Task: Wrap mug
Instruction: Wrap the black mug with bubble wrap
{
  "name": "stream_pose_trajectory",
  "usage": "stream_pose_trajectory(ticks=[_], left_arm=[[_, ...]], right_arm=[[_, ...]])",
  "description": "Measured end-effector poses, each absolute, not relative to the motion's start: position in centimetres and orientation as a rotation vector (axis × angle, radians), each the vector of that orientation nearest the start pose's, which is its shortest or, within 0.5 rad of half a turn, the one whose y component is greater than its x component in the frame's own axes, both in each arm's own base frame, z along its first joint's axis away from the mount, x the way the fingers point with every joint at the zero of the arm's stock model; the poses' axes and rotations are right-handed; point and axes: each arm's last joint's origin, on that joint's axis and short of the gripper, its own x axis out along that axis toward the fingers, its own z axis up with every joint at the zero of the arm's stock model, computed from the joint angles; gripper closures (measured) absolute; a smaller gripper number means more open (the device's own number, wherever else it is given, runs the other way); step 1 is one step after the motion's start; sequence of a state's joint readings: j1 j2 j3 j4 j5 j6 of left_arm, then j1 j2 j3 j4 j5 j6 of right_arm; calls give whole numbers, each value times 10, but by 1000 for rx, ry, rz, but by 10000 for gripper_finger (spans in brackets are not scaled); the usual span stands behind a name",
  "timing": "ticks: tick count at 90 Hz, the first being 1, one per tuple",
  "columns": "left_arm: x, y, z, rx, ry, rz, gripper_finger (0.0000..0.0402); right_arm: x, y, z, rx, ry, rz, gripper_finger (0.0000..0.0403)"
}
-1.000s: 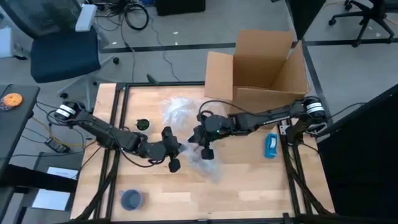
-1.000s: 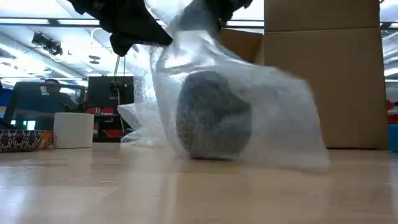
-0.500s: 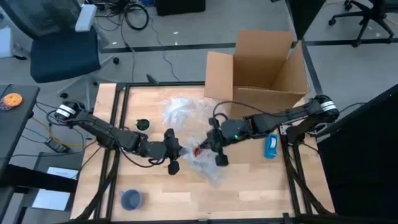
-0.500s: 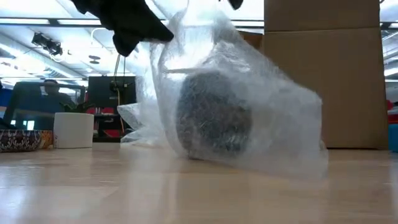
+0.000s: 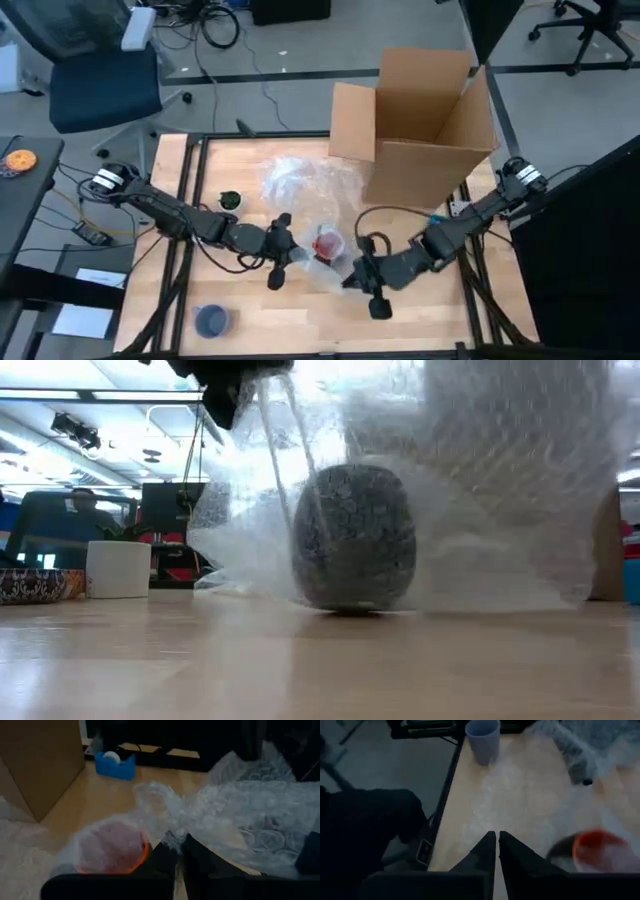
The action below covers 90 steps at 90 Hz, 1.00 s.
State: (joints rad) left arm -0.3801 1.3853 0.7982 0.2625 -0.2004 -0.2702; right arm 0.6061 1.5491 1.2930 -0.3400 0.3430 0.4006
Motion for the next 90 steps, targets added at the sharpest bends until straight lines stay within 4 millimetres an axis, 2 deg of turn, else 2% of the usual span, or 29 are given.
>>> stream_pose_trajectory(ticks=[15,29,48,59,76,90], left_arm=[[292,-112,228,-179,371,-187,402],[303,-110,220,-189,354,-194,402],[317,-105,233,-196,306,-228,402],[327,-104,232,-190,313,-244,402],[343,-105,224,-188,348,-269,402],[355,-106,224,-147,339,-269,402]], right_arm=[[282,198,295,135,596,80,403],[285,200,287,136,622,58,403],[287,198,287,134,616,49,400],[286,195,289,104,619,54,391],[279,190,306,103,578,66,365],[276,184,303,84,615,5,329]])
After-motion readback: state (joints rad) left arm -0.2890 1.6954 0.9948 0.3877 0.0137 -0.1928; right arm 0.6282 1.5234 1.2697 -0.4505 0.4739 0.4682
